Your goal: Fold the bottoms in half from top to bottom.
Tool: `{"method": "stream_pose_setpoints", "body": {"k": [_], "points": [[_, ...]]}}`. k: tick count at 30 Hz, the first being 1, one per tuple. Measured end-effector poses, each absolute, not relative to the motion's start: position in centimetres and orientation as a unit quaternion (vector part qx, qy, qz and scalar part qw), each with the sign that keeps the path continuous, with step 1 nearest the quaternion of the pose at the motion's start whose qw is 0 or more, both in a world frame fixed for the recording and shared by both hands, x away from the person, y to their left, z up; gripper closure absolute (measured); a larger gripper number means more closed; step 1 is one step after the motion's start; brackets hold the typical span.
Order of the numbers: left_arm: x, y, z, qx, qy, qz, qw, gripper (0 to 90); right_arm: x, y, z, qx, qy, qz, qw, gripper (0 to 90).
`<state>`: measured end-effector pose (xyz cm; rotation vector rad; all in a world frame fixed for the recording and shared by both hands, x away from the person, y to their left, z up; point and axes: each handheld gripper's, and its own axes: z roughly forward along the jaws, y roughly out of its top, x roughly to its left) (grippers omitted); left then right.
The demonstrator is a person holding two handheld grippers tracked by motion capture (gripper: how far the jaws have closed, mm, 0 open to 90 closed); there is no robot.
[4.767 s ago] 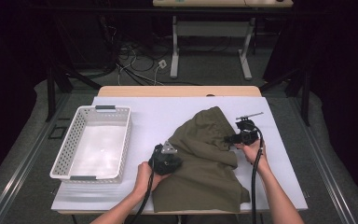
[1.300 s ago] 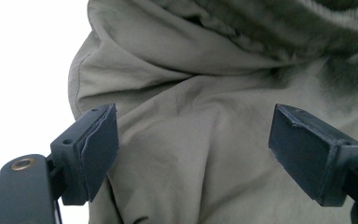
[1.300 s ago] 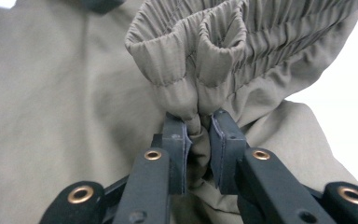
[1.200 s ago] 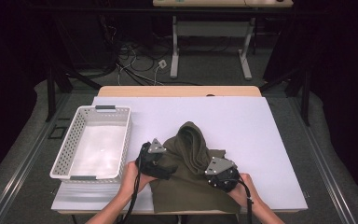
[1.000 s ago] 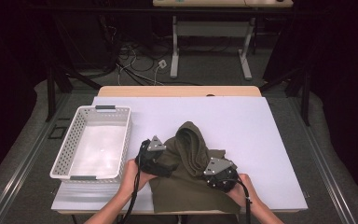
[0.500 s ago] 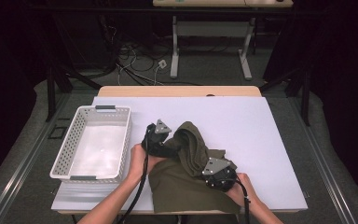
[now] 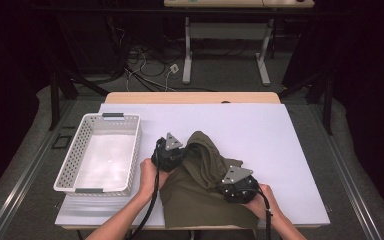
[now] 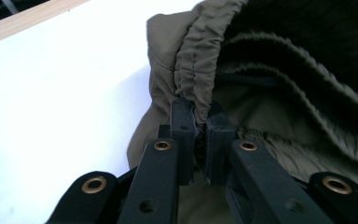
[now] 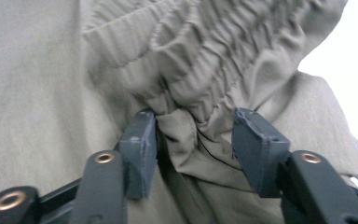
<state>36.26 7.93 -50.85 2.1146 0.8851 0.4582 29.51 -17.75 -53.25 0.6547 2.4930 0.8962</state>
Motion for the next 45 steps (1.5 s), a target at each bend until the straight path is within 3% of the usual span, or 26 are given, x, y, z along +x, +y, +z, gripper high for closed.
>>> {"method": "stream_pose_setpoints", "body": {"k": [10,14,21,24,27,29,33,36,38,43,45], "points": [[32.7,9.5,-51.5,0.827,0.348,0.186,0.4,84.6,30.0,-19.0,-52.9,0.256,0.893,0.301,0.217,31.4],[31.9,9.8,-51.9,0.829,0.35,0.18,0.398,84.5,30.0,-18.9,-53.2,0.253,0.895,0.29,0.227,31.4],[30.1,10.1,-52.6,0.834,0.352,0.154,0.396,84.2,29.9,-19.0,-52.9,0.256,0.883,0.309,0.244,60.3],[29.8,9.9,-53.1,0.843,0.345,0.147,0.385,83.5,30.1,-19.2,-52.7,0.258,0.877,0.316,0.255,64.6],[30.0,9.9,-53.5,0.847,0.345,0.138,0.38,81.1,30.2,-19.4,-52.4,0.266,0.872,0.322,0.255,60.9],[30.2,10.0,-53.5,0.853,0.341,0.134,0.372,72.9,30.2,-19.7,-52.2,0.272,0.869,0.322,0.261,58.5],[30.2,10.1,-52.8,0.861,0.334,0.142,0.358,43.1,30.1,-20.1,-52.2,0.279,0.867,0.32,0.263,58.0],[30.0,9.9,-52.4,0.862,0.322,0.16,0.356,37.2,30.1,-20.2,-52.3,0.276,0.869,0.317,0.261,63.3],[30.0,9.7,-52.3,0.865,0.31,0.167,0.359,39.2,30.1,-20.3,-52.3,0.272,0.87,0.317,0.261,66.5],[30.6,9.3,-52.7,0.86,0.301,0.173,0.374,74.2,30.1,-20.5,-52.2,0.279,0.863,0.327,0.266,81.7],[30.6,9.3,-52.7,0.859,0.303,0.172,0.375,82.0,30.1,-20.6,-52.2,0.276,0.861,0.333,0.266,85.6]]}}
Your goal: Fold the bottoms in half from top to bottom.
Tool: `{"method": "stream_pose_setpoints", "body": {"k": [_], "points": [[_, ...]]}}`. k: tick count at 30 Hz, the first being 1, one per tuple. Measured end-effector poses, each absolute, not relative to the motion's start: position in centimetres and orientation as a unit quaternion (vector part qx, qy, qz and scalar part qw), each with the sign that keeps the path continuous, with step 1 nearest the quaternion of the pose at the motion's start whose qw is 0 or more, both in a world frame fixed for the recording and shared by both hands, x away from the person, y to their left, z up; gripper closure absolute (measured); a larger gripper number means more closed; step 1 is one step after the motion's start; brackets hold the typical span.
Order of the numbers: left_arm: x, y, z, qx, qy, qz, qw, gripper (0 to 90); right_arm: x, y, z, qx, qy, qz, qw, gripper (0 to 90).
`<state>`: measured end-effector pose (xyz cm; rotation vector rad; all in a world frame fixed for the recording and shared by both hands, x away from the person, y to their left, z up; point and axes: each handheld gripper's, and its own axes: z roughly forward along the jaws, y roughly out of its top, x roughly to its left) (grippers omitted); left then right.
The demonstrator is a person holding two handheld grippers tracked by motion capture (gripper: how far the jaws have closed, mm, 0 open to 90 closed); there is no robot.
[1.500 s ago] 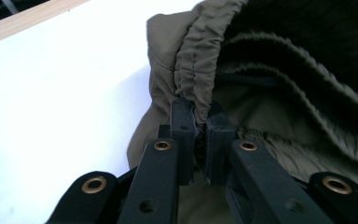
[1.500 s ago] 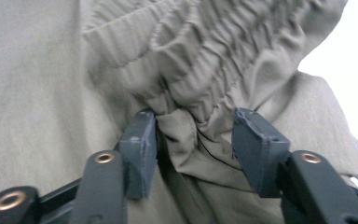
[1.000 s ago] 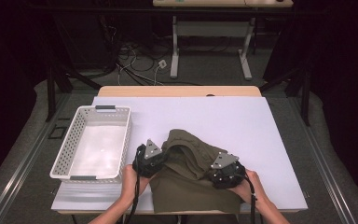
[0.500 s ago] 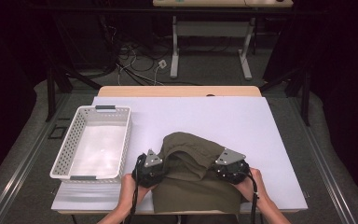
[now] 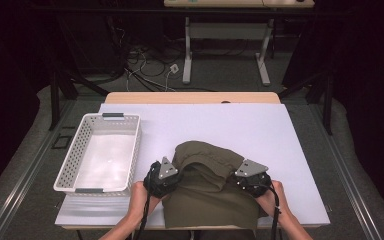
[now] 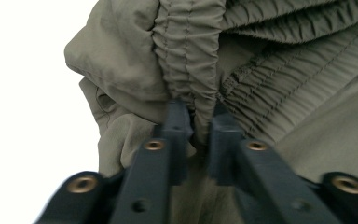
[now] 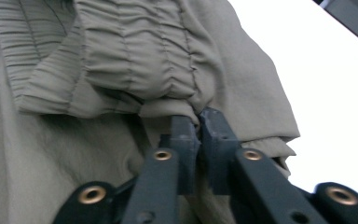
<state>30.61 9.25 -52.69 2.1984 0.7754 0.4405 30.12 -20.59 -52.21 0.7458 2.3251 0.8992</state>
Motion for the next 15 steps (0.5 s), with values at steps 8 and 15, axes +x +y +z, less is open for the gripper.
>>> {"method": "stream_pose_setpoints", "body": {"k": [8,15], "points": [[28.1,9.5,-51.3,0.859,0.29,0.159,0.391,84.7,28.5,-21.2,-50.6,0.272,0.848,0.363,0.275,87.9],[25.4,9.7,-51.4,0.871,0.275,0.155,0.377,84.5,26.1,-21.3,-50.4,0.255,0.855,0.365,0.266,88.1]]}}
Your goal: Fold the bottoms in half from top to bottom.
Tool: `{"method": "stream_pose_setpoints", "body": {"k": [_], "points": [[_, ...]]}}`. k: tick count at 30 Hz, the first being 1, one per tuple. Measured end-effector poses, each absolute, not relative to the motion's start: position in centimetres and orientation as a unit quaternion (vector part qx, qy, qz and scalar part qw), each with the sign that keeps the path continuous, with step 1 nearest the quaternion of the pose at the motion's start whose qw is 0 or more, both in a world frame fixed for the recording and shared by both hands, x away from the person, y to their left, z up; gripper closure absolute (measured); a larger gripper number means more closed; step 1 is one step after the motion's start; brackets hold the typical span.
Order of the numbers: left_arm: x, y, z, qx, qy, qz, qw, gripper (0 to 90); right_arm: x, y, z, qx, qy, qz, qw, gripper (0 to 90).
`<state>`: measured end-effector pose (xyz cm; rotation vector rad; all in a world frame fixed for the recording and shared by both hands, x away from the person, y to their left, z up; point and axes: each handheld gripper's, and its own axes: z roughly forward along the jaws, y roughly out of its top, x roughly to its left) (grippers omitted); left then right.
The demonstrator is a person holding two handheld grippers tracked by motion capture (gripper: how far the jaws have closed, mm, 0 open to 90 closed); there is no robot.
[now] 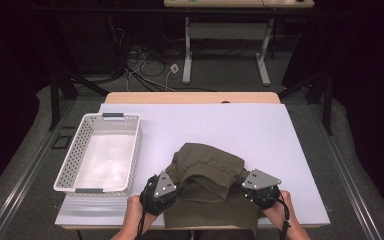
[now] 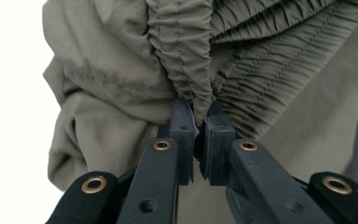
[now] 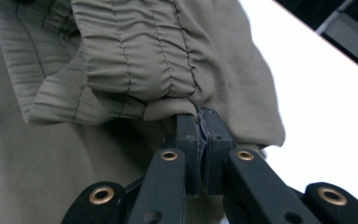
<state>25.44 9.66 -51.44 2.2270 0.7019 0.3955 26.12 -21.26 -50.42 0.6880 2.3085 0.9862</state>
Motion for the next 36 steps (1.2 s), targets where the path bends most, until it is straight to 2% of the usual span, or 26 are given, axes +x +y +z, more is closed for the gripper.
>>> {"method": "stream_pose_setpoints", "body": {"k": [2,4,5,8,9,14,18,27,31,36], "points": [[25.1,9.7,-52.0,0.876,0.273,0.153,0.366,83.9,26.2,-21.2,-51.1,0.255,0.867,0.348,0.25,85.6],[25.3,9.8,-52.5,0.882,0.275,0.145,0.353,80.2,26.6,-21.2,-52.0,0.258,0.881,0.324,0.227,78.9],[25.5,9.8,-52.7,0.886,0.279,0.136,0.345,74.7,26.8,-21.2,-52.3,0.264,0.885,0.313,0.221,76.1],[25.9,10.0,-52.6,0.892,0.283,0.129,0.329,46.9,27.2,-21.3,-52.4,0.284,0.885,0.308,0.204,61.8],[26.1,10.2,-52.5,0.89,0.288,0.127,0.331,40.4,27.2,-21.4,-52.3,0.292,0.883,0.307,0.202,58.5],[26.2,11.0,-51.1,0.883,0.3,0.123,0.339,23.7,27.1,-22.2,-51.9,0.338,0.868,0.321,0.171,43.8],[26.5,11.4,-49.6,0.874,0.304,0.123,0.358,19.4,27.1,-22.5,-51.5,0.363,0.858,0.326,0.159,38.0],[27.7,11.0,-47.3,0.864,0.297,0.142,0.381,20.4,26.9,-22.0,-50.8,0.379,0.844,0.347,0.154,34.2],[29.8,10.6,-48.5,0.862,0.325,0.124,0.369,21.9,27.0,-21.8,-50.7,0.387,0.836,0.362,0.144,30.9],[31.1,9.7,-51.5,0.871,0.34,0.094,0.341,24.9,27.0,-21.4,-51.9,0.404,0.842,0.341,0.104,27.4]]}}
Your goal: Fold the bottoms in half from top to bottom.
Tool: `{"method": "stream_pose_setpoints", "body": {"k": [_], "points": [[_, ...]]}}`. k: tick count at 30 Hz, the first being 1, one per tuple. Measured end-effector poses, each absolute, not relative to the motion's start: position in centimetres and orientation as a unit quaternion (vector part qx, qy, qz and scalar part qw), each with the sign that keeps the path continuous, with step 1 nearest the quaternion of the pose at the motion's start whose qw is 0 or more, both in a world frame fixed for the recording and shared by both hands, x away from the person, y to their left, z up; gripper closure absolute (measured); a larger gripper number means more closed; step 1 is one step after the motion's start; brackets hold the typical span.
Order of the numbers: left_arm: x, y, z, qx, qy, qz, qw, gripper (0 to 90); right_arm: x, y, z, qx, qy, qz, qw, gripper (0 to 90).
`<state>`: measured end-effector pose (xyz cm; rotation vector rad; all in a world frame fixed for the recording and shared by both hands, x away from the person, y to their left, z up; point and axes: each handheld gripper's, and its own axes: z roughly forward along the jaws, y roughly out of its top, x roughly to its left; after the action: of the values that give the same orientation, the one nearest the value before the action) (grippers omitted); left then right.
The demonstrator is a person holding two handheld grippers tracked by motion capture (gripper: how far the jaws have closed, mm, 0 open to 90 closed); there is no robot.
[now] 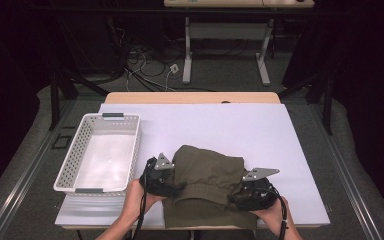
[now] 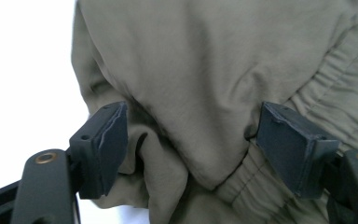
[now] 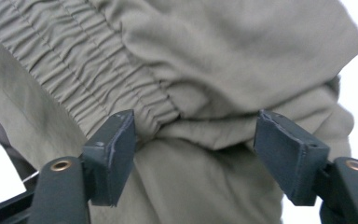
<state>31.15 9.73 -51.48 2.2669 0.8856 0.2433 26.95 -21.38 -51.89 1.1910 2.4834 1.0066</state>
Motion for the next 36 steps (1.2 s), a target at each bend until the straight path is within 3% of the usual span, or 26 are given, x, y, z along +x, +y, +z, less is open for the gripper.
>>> {"method": "stream_pose_setpoints", "body": {"k": [11,17,19,23,26,30,36], "points": [[31.0,8.7,-54.0,0.878,0.331,0.091,0.333,46.8,27.9,-21.6,-53.4,0.439,0.835,0.328,0.04,15.3],[30.9,8.7,-54.5,0.876,0.324,0.09,0.345,67.9,28.7,-21.7,-53.8,0.45,0.817,0.36,0.001,13.3],[30.8,8.6,-54.6,0.875,0.325,0.092,0.348,74.5,29.0,-21.5,-54.0,0.457,0.808,0.373,0.002,20.5],[30.8,8.7,-54.5,0.874,0.321,0.092,0.353,82.3,29.4,-21.0,-53.8,0.448,0.803,0.394,0.018,55.3],[30.7,8.9,-54.1,0.87,0.324,0.084,0.363,84.4,29.2,-20.6,-53.2,0.441,0.806,0.391,0.058,80.0],[30.2,9.3,-52.9,0.865,0.324,0.079,0.375,84.8,29.3,-21.3,-53.2,0.441,0.802,0.4,0.048,86.9],[28.7,9.9,-51.6,0.862,0.323,0.058,0.385,84.7,27.7,-22.4,-51.0,0.433,0.799,0.414,0.052,87.3]]}}
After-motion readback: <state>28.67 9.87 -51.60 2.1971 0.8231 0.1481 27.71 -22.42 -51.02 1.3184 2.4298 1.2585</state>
